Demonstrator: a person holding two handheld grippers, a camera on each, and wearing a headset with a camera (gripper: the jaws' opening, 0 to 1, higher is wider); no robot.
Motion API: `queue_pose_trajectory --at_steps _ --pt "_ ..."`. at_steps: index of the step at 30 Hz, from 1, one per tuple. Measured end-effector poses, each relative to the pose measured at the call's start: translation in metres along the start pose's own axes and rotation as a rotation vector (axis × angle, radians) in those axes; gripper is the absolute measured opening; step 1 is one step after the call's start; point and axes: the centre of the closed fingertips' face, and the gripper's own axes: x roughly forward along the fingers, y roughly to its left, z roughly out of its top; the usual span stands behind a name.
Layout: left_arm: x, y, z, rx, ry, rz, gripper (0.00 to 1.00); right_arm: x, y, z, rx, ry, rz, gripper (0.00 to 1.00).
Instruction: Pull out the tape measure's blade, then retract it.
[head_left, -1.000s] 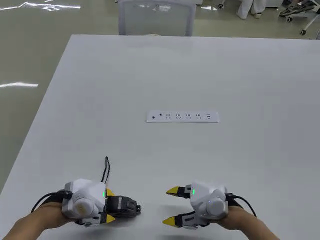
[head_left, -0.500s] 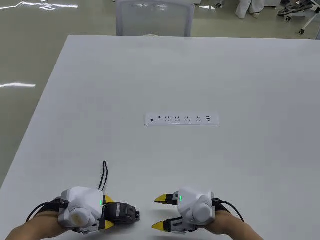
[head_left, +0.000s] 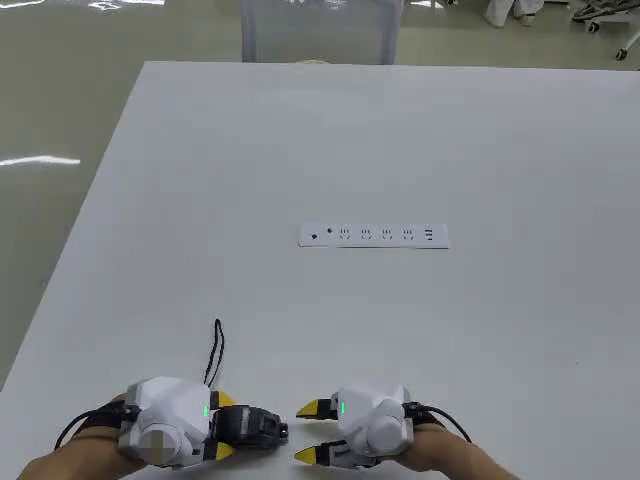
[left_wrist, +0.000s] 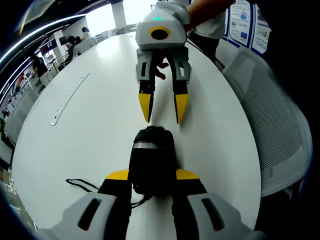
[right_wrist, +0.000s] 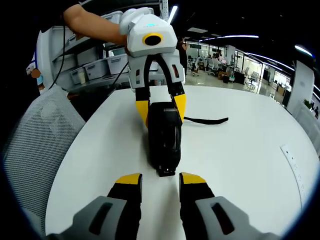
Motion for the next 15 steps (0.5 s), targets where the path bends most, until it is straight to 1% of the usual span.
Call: queue_pose_trajectory --at_steps 6,7,10,13,15 --pt "0.000 0.000 0.000 -0.010 -0.009 0.000 0.26 0.009 -0.006 0.003 -0.003 -0.006 -0.015 0.25" --pt "0.000 0.000 0.000 -0.010 -0.009 -0.001 0.26 0.011 -0.007 0.002 -0.008 0.002 -0.020 0.24" --pt "0.000 0.000 0.000 -0.016 -0.009 0.000 0.26 0.014 -0.010 0.002 -0.008 0.002 -0.015 0.19" --pt "0.000 0.001 0.000 -0.017 -0.010 0.001 0.26 0.016 -0.012 0.003 0.001 -0.004 -0.016 0.18" --pt "0.000 0.001 0.000 -0.017 -0.013 0.000 0.26 0.017 -0.012 0.000 -0.006 0.005 -0.012 0.18"
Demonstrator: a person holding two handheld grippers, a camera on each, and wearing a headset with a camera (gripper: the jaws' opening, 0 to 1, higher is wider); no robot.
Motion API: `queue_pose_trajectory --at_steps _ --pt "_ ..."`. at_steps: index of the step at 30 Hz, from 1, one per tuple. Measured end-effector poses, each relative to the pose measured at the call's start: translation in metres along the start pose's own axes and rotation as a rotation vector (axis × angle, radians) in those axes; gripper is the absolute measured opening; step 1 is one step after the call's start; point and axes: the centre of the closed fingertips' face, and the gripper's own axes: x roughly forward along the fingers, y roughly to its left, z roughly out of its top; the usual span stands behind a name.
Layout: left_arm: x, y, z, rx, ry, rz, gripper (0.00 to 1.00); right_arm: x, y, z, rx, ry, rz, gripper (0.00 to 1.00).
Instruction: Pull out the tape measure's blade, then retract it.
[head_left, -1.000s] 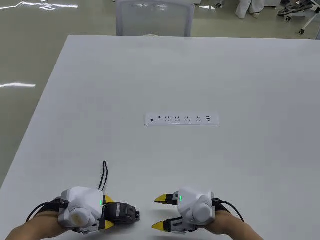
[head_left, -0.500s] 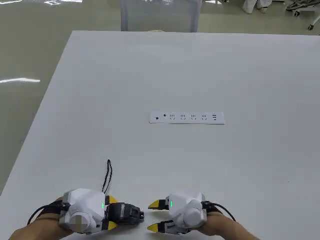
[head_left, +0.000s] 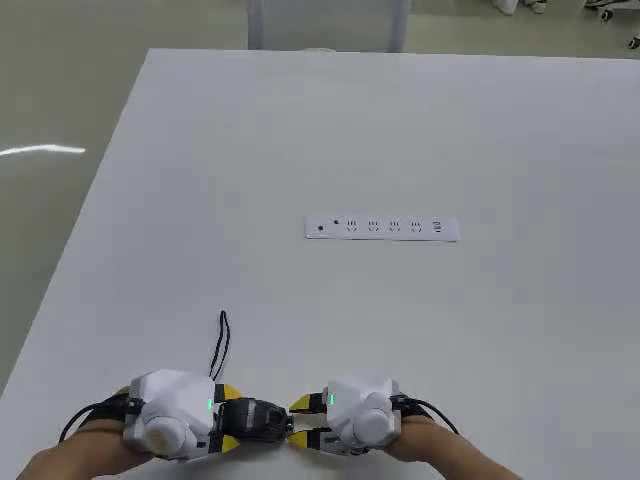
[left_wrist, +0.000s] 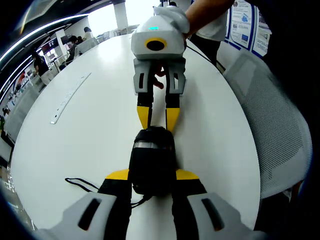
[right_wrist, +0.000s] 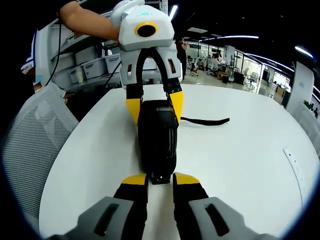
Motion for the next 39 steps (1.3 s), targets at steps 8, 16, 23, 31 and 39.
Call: queue_pose_trajectory --at_steps 8,16,23,31,39 --pt "-0.0006 0.0000 0.0000 0.002 -0.015 0.000 0.26 0.0049 0.0009 -0.0052 -0.020 0.019 0.007 0.15" --pt "-0.0003 -0.0001 0.0000 -0.002 -0.026 -0.001 0.26 0.0082 0.0013 -0.0069 -0.024 0.017 0.008 0.14" --pt "-0.0002 0.0000 0.0004 -0.007 -0.032 0.000 0.26 0.0075 0.0012 -0.0066 -0.014 0.004 0.005 0.12" --pt "0.0001 -0.0004 0.0001 -0.011 -0.029 -0.001 0.26 0.0066 0.0014 -0.0074 -0.028 0.015 0.013 0.11" --pt "0.0001 -0.0003 -0.0004 -0.017 -0.029 -0.001 0.26 0.0067 0.0012 -0.0078 -0.024 0.021 0.014 0.11"
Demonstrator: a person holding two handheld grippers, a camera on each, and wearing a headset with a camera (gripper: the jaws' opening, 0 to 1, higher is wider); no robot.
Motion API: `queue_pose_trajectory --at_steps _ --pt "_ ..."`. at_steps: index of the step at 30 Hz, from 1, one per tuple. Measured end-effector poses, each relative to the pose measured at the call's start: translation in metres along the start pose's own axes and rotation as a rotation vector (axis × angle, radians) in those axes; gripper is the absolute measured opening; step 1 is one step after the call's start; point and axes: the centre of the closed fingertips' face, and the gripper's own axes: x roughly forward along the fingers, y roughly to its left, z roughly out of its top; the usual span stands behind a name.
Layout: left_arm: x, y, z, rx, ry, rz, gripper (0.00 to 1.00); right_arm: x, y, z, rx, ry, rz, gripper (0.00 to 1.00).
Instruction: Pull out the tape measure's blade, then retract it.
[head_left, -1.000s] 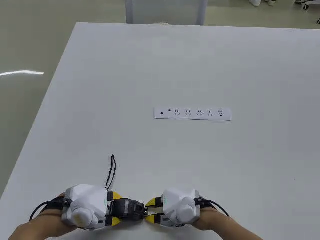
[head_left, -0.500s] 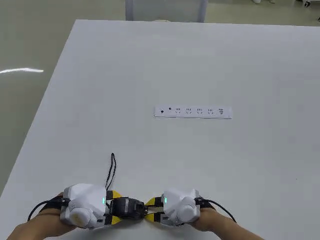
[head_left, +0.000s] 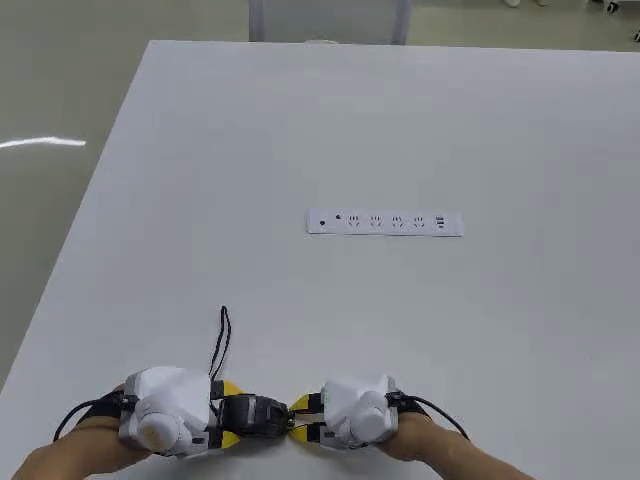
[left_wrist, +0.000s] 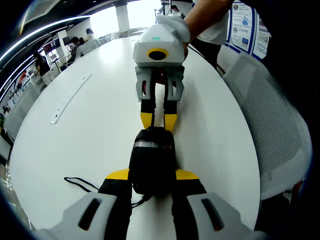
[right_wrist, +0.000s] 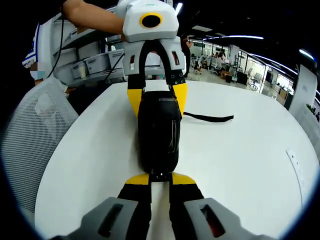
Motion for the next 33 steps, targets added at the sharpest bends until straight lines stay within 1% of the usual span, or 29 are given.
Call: queue_pose_trajectory --at_steps 17,33 --pt "-0.0015 -0.0002 -0.0013 -0.014 -0.002 0.005 0.26 -0.0029 0.0008 0.0011 0.005 0.008 -0.001 0.11" --pt "-0.0014 0.0003 -0.0009 -0.022 -0.003 0.007 0.26 -0.0098 0.0009 -0.0031 0.007 0.019 0.001 0.11"
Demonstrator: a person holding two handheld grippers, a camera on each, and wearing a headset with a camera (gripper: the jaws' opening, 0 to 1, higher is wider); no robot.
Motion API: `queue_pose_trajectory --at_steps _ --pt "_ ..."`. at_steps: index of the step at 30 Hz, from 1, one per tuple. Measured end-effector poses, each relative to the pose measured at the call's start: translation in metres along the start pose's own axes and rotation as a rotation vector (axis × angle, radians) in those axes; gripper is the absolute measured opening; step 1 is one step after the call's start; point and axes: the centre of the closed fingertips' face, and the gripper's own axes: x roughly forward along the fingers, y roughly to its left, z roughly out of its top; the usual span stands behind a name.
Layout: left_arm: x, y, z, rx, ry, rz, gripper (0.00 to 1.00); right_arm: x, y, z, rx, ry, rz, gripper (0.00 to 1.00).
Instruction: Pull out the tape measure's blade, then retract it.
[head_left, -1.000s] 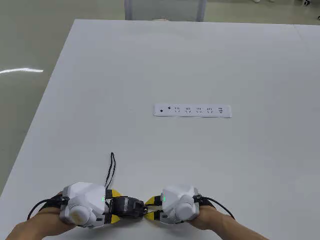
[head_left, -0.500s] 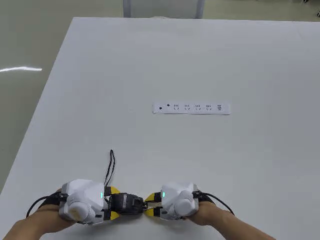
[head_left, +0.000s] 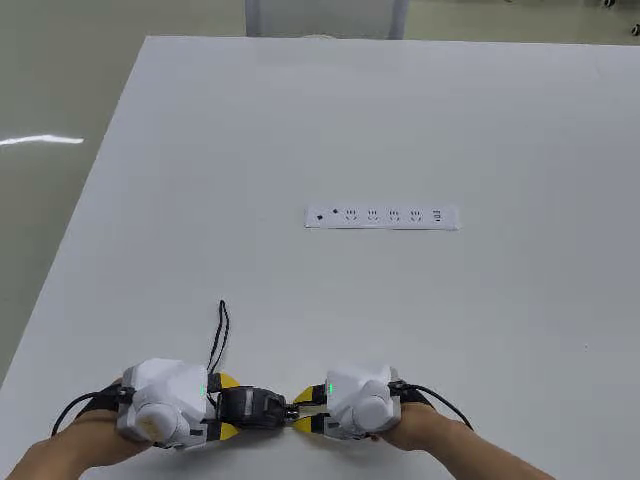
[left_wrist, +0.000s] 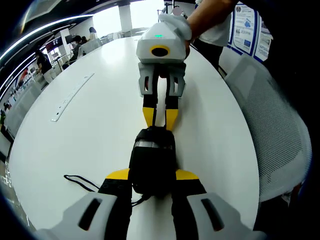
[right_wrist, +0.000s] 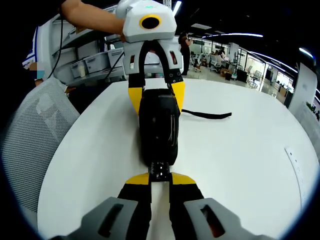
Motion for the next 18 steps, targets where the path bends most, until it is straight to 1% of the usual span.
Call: queue_pose_trajectory --at_steps 18 --pt "-0.001 0.000 -0.001 -0.006 0.002 0.004 0.26 -0.014 0.000 -0.009 0.000 0.013 -0.004 0.10"
